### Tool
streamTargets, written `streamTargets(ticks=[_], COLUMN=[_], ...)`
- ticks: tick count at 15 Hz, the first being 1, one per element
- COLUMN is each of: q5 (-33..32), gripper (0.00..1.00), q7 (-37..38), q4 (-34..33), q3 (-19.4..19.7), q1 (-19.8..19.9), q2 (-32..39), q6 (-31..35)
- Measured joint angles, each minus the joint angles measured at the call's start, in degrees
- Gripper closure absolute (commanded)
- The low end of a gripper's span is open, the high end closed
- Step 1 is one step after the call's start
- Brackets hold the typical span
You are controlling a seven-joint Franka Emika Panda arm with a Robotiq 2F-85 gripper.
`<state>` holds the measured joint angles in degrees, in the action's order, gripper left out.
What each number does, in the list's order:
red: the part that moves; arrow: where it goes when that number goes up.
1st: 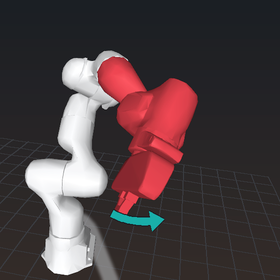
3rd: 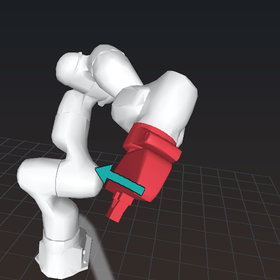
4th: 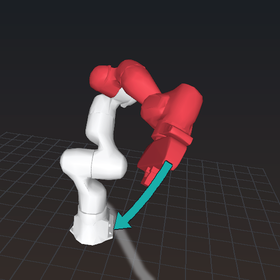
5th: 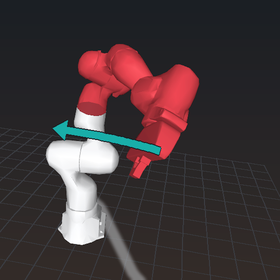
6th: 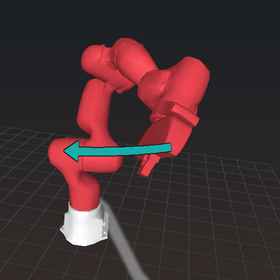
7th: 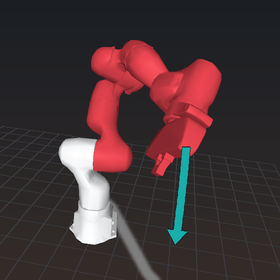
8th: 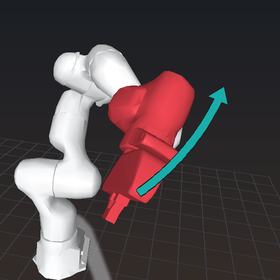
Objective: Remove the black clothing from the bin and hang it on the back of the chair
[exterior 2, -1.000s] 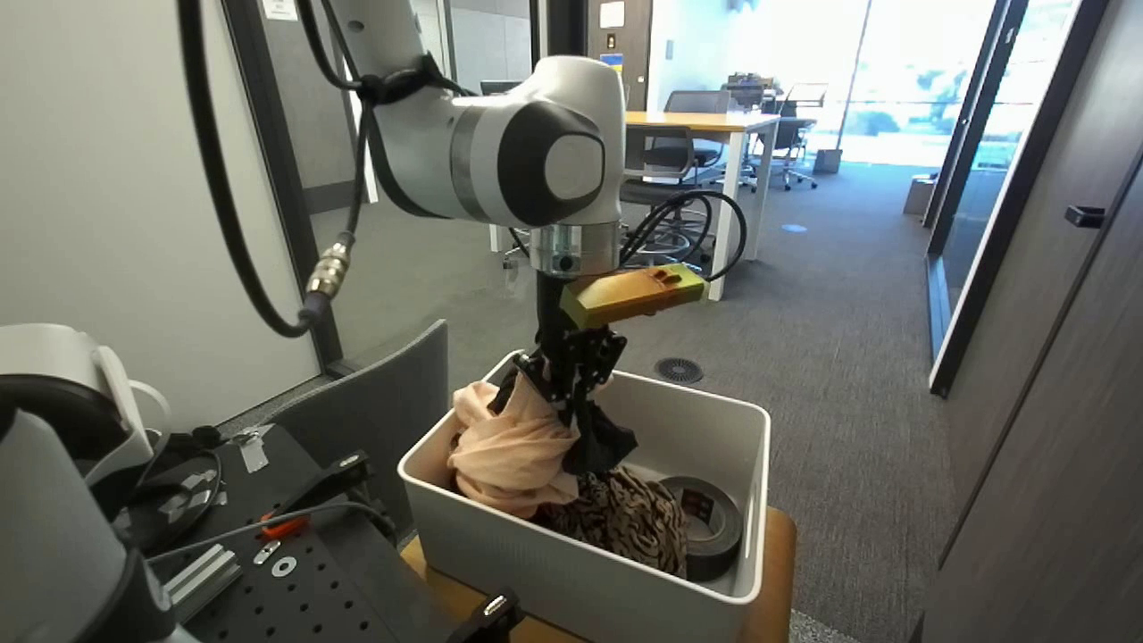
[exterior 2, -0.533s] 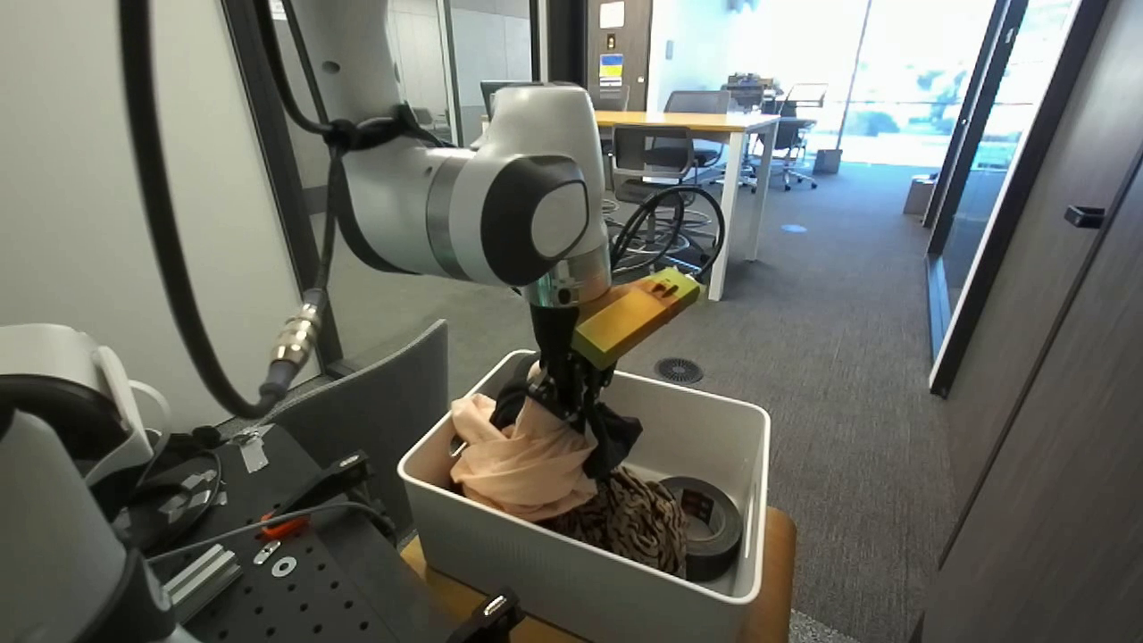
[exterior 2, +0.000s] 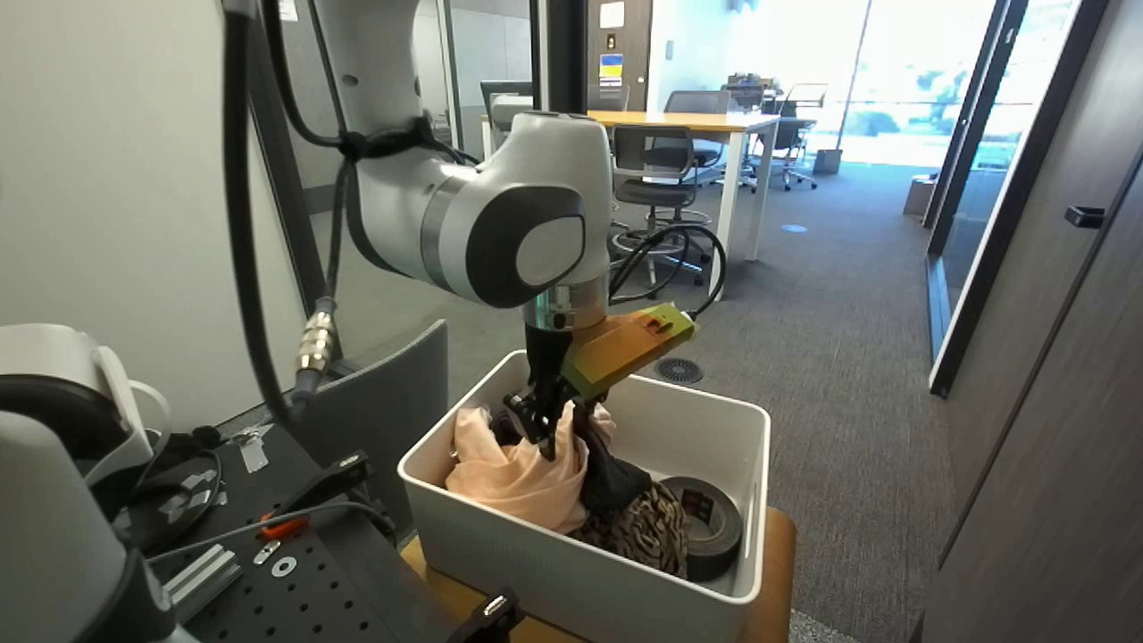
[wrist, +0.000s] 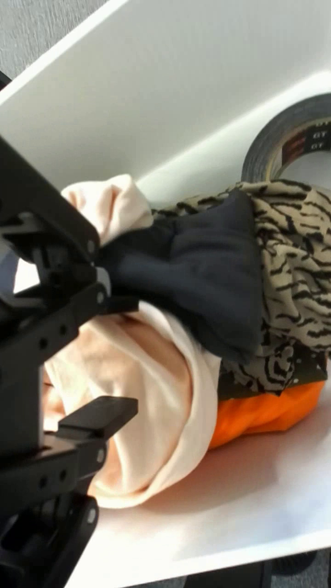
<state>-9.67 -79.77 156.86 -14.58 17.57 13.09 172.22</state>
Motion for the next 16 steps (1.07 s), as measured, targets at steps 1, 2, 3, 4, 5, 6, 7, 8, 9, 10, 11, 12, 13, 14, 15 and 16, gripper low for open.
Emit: streamTargets(ticks=[1, 2, 3, 4, 5, 6, 7, 8, 9, 10, 11, 12, 13, 14, 15, 16], q5=[2.4, 5.1, 7.9, 10.0, 11.4, 12.1, 12.2, 12.2, 12.2, 12.2, 12.3, 12.8, 13.7, 14.7, 15.8, 17.0], gripper=[0.09, 0.03, 0.00, 0.00, 0.00, 0.00, 0.00, 0.00, 0.00, 0.00, 0.00, 0.00, 0.00, 0.00, 0.00, 0.00], q7=[-0.6, -1.6, -2.7, -3.6, -3.9, -4.0, -4.0, -4.0, -4.1, -4.7, -5.4, -6.6, -8.2, -9.9, -11.5, -13.1], q4=[-0.5, -1.2, -2.0, -2.9, -4.0, -5.1, -6.2, -7.3, -8.3, -9.2, -10.1, -10.8, -11.4, -11.8, -12.2, -12.5], q3=[-2.2, -3.4, -3.7, -3.6, -3.0, -2.1, -0.8, 0.4, 1.5, 2.3, 2.9, 3.3, 3.5, 3.6, 3.6, 3.6], q1=[1.9, 2.9, 3.0, 2.6, 1.7, 0.4, -1.4, -3.3, -5.2, -7.1, -8.8, -10.4, -11.9, -13.2, -14.5, -15.6], q2=[-0.3, -1.0, -2.0, -3.2, -4.6, -6.1, -7.5, -8.7, -9.7, -10.5, -10.8, -10.9, -10.9, -10.7, -10.4, -10.0], q6=[-2.6, -5.3, -8.2, -11.2, -14.2, -17.1, -19.6, -21.7, -23.3, -24.5, -25.2, -25.6, -25.6, -25.6, -25.6, -25.7])
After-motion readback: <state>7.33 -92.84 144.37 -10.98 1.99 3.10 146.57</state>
